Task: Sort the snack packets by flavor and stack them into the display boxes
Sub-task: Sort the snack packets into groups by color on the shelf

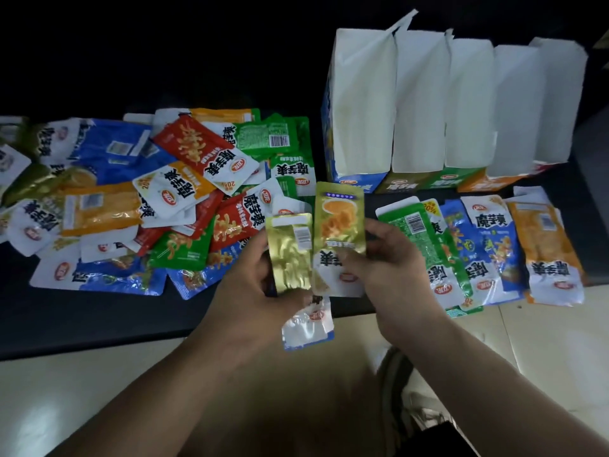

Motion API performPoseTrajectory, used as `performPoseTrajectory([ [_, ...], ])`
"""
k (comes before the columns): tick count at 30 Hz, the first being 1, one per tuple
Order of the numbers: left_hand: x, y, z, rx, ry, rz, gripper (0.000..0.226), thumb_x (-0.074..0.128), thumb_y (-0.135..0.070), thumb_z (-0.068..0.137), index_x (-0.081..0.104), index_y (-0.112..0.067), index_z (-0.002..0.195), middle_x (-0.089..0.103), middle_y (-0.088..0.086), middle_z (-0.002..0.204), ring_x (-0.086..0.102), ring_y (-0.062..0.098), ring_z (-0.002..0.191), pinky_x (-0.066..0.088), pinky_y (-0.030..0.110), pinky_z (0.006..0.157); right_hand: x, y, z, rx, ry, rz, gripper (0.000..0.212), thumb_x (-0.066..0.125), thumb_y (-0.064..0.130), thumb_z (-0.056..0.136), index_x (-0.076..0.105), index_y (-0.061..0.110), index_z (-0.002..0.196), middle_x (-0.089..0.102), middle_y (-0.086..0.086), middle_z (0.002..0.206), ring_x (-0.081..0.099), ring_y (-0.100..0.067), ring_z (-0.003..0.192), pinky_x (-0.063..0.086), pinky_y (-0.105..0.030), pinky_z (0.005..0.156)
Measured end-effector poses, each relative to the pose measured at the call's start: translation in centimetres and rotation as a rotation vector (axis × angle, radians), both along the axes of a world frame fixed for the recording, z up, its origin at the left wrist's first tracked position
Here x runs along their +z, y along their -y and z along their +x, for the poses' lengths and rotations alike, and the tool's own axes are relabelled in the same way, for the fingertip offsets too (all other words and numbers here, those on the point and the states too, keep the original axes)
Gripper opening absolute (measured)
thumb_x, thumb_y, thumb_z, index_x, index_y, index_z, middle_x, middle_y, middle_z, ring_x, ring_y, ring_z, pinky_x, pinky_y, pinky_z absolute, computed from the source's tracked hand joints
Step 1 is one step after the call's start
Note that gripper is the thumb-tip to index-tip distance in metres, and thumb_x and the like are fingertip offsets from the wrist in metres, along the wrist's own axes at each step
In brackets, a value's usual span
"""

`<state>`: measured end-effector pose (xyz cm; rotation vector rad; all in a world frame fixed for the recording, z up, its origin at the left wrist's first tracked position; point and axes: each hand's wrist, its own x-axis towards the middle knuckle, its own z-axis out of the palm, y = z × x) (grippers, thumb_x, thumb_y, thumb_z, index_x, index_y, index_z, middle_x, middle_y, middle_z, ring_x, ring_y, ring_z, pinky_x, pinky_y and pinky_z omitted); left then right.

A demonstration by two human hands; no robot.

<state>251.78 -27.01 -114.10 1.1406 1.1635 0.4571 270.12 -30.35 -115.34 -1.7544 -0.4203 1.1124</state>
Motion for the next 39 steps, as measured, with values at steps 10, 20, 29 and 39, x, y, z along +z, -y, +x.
performPoseTrajectory([
  [10,0.3,-0.1,-0.5,0.193,-0.015,-0.054,0.062,0.075,0.005,0.088,0.059,-0.038,0.128,0.079,-0.008,0.110,0.075,0.011,0.102,0.059,0.042,0.089,-0.5,2.2,2.0,0.241,0.590,-0.163,0.050,0.082,0.021,0.086,0.059,0.026,0.131,0.070,0.008,0.079,0.067,-0.011,0.077,0.051,-0.028,0.066],
  [20,0.5,0.6,1.0,0.166,-0.011,-0.091,0.067,0.078,0.006,0.084,0.061,-0.041,0.128,0.079,-0.006,0.110,0.075,0.014,0.101,0.059,0.051,0.093,1.3,3.7,1.5,0.489,1.178,-0.021,0.033,0.067,0.029,0.092,0.067,0.016,0.122,0.064,-0.003,0.117,0.062,-0.025,0.105,0.057,-0.038,0.075],
  [29,0.6,2.2,2.2,0.062,0.030,-0.125,0.061,0.084,-0.002,0.080,0.069,-0.040,0.125,0.077,-0.007,0.118,0.074,0.019,0.109,0.057,0.055,0.095,1.7,4.8,-1.1,0.355,0.296,-0.080,0.016,0.081,0.024,0.087,0.069,0.021,0.098,0.076,0.004,0.082,0.074,-0.011,0.070,0.063,-0.040,0.069],
  [39,1.2,2.0,3.3,0.121,0.044,-0.145,0.044,0.072,-0.007,0.093,0.068,-0.040,0.121,0.078,-0.007,0.113,0.075,0.017,0.104,0.057,0.055,0.097,2.7,4.6,1.7,0.044,0.003,-0.087,0.020,0.075,0.004,0.092,0.055,0.005,0.093,0.062,-0.013,0.070,0.058,-0.012,0.042,0.046,-0.024,0.040],
])
